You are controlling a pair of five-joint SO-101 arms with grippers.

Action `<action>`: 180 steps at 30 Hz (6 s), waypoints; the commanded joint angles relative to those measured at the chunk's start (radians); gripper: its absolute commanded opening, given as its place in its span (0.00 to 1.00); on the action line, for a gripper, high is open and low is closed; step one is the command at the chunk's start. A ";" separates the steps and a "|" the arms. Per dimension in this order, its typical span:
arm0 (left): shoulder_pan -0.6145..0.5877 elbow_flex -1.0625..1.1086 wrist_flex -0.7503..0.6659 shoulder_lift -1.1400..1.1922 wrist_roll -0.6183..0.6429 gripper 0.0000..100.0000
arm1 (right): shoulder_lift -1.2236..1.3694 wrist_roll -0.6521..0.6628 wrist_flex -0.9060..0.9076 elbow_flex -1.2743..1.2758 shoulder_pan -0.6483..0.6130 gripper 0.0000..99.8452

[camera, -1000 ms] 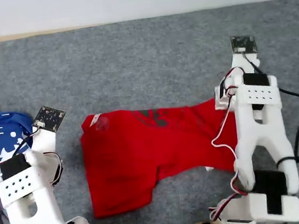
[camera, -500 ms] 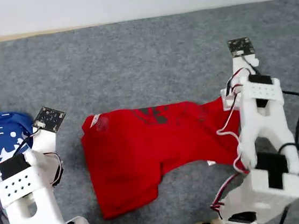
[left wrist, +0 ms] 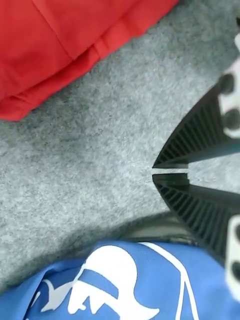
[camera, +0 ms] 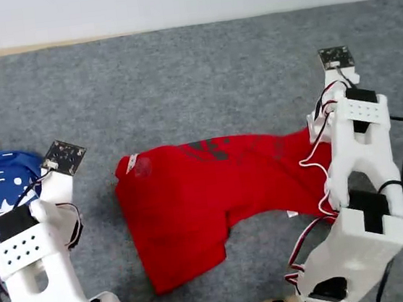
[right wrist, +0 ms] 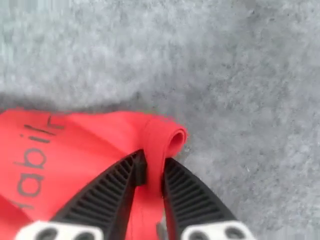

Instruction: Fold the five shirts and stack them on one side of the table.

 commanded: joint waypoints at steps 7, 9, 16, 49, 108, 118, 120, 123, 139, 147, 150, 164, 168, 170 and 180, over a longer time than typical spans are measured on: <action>-0.002 -0.045 0.071 -0.017 0.003 0.03 | -0.176 -0.069 0.214 -0.172 -0.001 0.29; 0.006 -0.045 0.094 -0.017 0.003 0.03 | -0.222 -0.069 0.251 -0.176 -0.008 0.29; 0.249 -0.058 0.209 -0.017 0.005 0.03 | -0.383 -0.057 0.463 -0.175 -0.016 0.28; 1.049 -0.061 0.098 0.414 -0.020 0.11 | -0.799 0.578 0.645 0.290 0.723 0.28; 0.907 -0.387 0.130 0.422 -0.025 0.00 | -0.817 0.681 0.657 0.288 0.892 0.28; 0.740 -0.390 -0.083 0.428 -0.028 0.00 | -0.817 0.681 0.657 0.290 0.888 0.28; 0.741 -0.395 -0.112 0.462 -0.028 0.00 | -0.816 0.680 0.657 0.290 0.888 0.28; 0.740 -0.400 -0.149 0.548 -0.028 0.00 | -0.812 0.678 0.659 0.290 0.888 0.28; 0.735 -0.444 -0.259 0.701 -0.026 0.00 | -0.819 0.678 0.687 0.342 0.888 0.28; 0.677 -0.467 -0.256 0.701 -0.026 0.01 | -0.819 0.678 0.687 0.342 0.891 0.28; 0.675 -0.469 -0.235 0.695 -0.028 0.04 | -0.819 0.678 0.687 0.342 0.889 0.28; 0.684 -0.495 -0.173 0.684 -0.026 0.12 | -0.819 0.678 0.707 0.342 0.888 0.28; 0.707 -0.512 -0.150 0.640 -0.021 0.12 | -0.819 0.678 0.707 0.342 0.888 0.28; 0.747 -0.501 -0.126 0.618 -0.021 0.10 | -0.819 0.678 0.707 0.342 0.886 0.28; 0.945 -0.493 0.224 0.589 -0.069 0.06 | -0.819 0.678 0.707 0.342 0.886 0.28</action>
